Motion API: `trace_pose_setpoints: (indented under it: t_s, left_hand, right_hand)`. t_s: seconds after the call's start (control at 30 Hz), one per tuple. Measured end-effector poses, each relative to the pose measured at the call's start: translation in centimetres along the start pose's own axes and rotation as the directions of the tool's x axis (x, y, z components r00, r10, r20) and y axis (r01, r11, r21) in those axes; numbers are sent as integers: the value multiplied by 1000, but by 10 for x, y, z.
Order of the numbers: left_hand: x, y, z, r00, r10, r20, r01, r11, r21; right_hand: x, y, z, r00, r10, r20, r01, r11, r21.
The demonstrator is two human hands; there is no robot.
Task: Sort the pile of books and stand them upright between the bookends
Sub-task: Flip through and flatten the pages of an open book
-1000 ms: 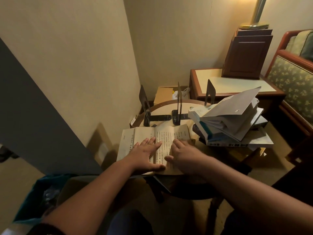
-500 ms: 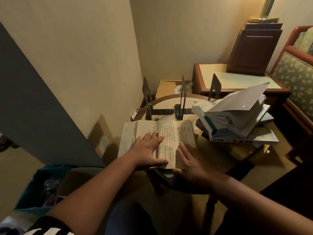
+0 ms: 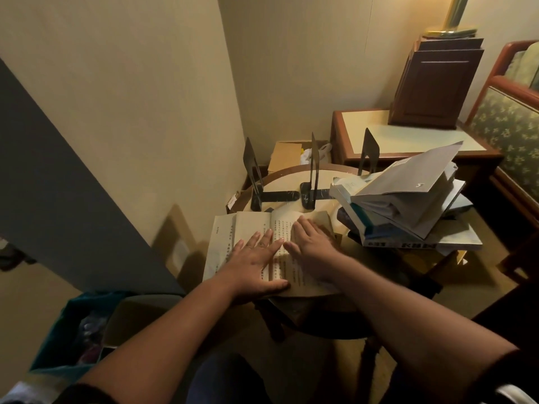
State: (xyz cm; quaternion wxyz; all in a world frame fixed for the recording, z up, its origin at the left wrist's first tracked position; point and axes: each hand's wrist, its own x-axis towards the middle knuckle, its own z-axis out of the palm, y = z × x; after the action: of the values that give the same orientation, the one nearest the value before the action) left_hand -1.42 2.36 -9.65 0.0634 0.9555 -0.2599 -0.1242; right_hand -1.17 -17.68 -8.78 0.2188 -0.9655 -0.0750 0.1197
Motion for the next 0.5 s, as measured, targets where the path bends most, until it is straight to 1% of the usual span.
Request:
trace_pose_setpoints:
  t_s: [0.07,0.13,0.23,0.3,0.33,0.4,0.47,0.5]
  left_hand:
    - [-3,2,-1,1000,-3,-17,3,1000,13]
    - [-7,5,1,999,-5,-54,6,1000,28]
    - [-12,9,12,985,-26,-168,29,1000,12]
    - [-14,11,19,969,-74,-234,71,997,-23]
    - [-14,12,21,957,-117,-264,107,993,-54]
    - [-13,13,23,919,-254,-301,210,963,-170]
    - [-9,15,22,863,-414,-288,321,891,-319]
    - [-8,16,21,840,-466,-278,359,862,-358]
  right_hand:
    - [12,3,4,999,17,-35,-17,1000,8]
    - [15,5,11,998,0,-65,-1,1000,-16]
    - [18,9,19,994,-14,-104,11,1000,-25]
    - [19,11,22,994,-21,-106,20,1000,-7]
    - [19,11,24,994,-25,-105,26,1000,9]
    - [19,13,25,994,-24,-103,26,999,26]
    - [21,13,25,995,-3,-100,7,999,42]
    - [21,13,26,995,8,-100,-3,999,48]
